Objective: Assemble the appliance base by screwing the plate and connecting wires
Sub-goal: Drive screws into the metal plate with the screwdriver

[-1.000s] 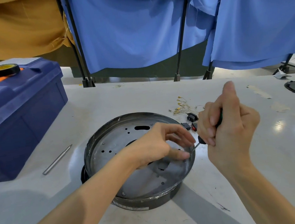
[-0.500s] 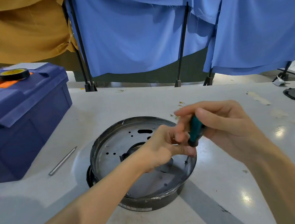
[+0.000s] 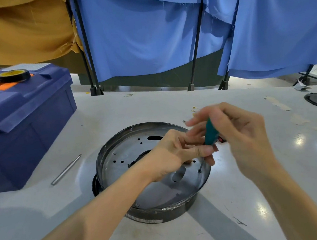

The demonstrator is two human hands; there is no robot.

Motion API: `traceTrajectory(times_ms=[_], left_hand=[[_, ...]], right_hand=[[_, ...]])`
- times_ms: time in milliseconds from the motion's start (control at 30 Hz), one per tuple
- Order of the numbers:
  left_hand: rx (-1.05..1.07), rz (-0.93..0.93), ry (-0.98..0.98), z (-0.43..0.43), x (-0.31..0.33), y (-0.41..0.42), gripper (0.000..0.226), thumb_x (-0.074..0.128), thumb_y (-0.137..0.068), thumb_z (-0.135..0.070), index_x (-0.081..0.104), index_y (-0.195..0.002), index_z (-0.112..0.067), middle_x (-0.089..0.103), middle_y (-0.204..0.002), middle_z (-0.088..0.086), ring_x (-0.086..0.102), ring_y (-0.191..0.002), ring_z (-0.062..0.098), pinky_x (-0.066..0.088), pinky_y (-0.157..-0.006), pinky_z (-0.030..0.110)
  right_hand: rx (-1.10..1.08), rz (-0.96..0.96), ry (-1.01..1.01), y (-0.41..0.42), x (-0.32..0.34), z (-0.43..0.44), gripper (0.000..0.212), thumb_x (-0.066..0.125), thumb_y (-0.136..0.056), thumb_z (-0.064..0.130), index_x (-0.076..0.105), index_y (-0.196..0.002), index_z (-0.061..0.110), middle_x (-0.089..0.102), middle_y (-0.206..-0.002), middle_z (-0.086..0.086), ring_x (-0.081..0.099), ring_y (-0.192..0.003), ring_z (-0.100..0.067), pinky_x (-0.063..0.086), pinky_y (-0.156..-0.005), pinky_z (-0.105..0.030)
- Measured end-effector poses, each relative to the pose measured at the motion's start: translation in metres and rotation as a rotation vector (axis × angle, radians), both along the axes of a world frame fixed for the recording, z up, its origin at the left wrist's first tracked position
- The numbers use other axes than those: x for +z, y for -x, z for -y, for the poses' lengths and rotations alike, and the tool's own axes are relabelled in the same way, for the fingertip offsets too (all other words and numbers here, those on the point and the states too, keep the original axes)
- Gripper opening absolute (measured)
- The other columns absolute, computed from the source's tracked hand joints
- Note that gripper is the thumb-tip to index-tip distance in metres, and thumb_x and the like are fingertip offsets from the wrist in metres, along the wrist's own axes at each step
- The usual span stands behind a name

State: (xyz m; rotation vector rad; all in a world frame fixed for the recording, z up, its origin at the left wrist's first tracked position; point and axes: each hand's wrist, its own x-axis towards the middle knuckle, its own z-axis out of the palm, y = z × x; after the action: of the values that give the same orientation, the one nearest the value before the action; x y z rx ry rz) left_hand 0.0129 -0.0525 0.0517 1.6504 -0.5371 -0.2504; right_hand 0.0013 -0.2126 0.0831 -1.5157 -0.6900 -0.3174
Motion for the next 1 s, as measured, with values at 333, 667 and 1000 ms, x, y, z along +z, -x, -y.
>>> traceTrajectory(times_ms=[333,667,1000], left_hand=[[-0.052,-0.012,0.069,0.002,-0.002,-0.005,0.016,0.068,-0.089,-0.02,0.074,-0.104,-0.023,0.076,-0.092,0.012,0.068,-0.092,0.022,0.042,-0.077,0.039],[-0.074,-0.063,0.202,-0.004,-0.006,-0.012,0.023,0.057,-0.095,-0.018,0.068,-0.115,-0.011,0.073,-0.101,0.02,0.069,-0.102,0.032,0.051,-0.095,0.037],[-0.109,-0.123,0.269,0.0,-0.009,-0.018,0.021,0.049,-0.098,-0.008,0.067,-0.107,-0.002,0.07,-0.087,0.019,0.069,-0.085,0.034,0.053,-0.084,0.037]], right_hand=[[-0.639,0.465,0.237,-0.002,-0.007,-0.006,0.029,0.078,-0.077,0.032,0.069,-0.08,0.005,0.064,-0.066,-0.001,0.062,-0.056,-0.021,0.054,-0.06,-0.024],[-0.188,0.056,0.13,-0.011,0.007,0.0,0.02,0.072,-0.083,0.017,0.07,-0.103,0.013,0.076,-0.088,0.001,0.075,-0.081,-0.012,0.061,-0.074,-0.026],[-0.223,0.035,0.276,-0.018,0.015,-0.001,0.033,0.069,-0.083,0.037,0.07,-0.108,0.016,0.074,-0.1,0.003,0.072,-0.089,-0.014,0.061,-0.077,-0.033]])
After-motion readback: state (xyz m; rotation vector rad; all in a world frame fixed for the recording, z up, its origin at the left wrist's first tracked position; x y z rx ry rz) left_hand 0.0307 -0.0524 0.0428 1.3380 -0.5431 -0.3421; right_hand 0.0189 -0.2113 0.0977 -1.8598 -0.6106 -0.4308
